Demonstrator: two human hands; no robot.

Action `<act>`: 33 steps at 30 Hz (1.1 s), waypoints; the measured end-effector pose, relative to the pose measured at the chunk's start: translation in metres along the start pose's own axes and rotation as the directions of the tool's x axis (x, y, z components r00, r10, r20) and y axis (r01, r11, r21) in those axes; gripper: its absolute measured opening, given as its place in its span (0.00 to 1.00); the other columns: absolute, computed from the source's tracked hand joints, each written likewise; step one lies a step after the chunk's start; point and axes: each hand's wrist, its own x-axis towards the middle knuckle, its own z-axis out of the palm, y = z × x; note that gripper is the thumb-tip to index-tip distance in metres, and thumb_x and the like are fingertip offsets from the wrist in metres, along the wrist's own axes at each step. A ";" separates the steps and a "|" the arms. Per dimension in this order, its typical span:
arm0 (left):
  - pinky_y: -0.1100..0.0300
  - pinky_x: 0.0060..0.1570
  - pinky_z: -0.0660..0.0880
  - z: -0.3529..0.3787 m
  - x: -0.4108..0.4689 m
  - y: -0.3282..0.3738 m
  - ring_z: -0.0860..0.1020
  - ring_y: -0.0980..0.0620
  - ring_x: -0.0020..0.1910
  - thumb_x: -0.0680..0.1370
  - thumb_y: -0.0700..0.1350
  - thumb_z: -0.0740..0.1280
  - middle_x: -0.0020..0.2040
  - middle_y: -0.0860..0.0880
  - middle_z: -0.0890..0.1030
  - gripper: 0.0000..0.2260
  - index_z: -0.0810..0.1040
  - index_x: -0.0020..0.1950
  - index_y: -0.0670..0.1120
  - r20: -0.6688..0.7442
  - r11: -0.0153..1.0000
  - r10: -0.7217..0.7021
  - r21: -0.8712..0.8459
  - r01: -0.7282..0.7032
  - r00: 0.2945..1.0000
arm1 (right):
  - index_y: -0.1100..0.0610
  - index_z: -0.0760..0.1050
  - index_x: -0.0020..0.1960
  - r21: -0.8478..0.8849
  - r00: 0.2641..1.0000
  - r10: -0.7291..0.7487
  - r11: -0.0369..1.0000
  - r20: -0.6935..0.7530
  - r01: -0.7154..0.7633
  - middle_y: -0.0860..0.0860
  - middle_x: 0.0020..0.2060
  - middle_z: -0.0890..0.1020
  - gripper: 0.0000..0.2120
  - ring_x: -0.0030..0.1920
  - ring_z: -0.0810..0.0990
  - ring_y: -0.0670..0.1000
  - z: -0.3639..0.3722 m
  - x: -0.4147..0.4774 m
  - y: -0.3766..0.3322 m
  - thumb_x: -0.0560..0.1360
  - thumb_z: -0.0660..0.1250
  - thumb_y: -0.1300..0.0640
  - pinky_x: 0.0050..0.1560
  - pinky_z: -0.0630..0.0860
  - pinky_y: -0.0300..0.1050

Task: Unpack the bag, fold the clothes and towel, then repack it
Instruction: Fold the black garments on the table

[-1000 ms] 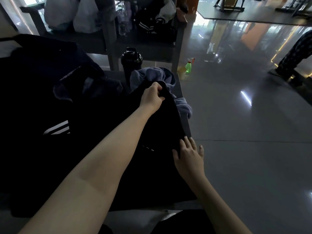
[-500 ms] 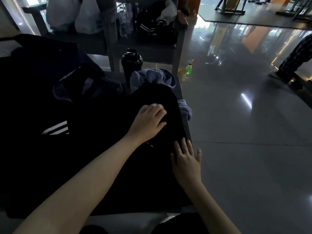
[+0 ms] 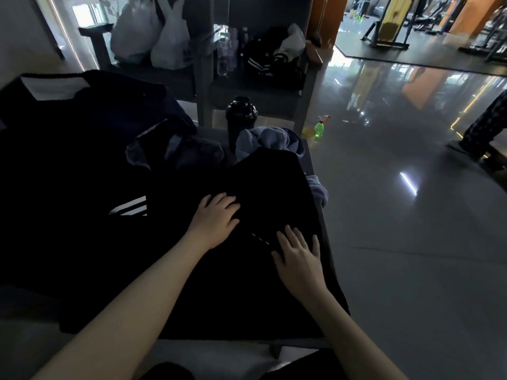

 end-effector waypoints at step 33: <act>0.51 0.48 0.79 -0.098 -0.037 -0.153 0.79 0.51 0.43 0.75 0.45 0.67 0.46 0.50 0.81 0.09 0.80 0.55 0.50 0.002 0.830 -0.401 -0.422 0.364 0.916 | 0.55 0.75 0.52 0.809 0.896 -0.001 0.430 0.443 -0.400 0.51 0.40 0.81 0.21 0.39 0.79 0.50 -0.013 0.178 -0.196 0.78 0.56 0.39 0.38 0.72 0.42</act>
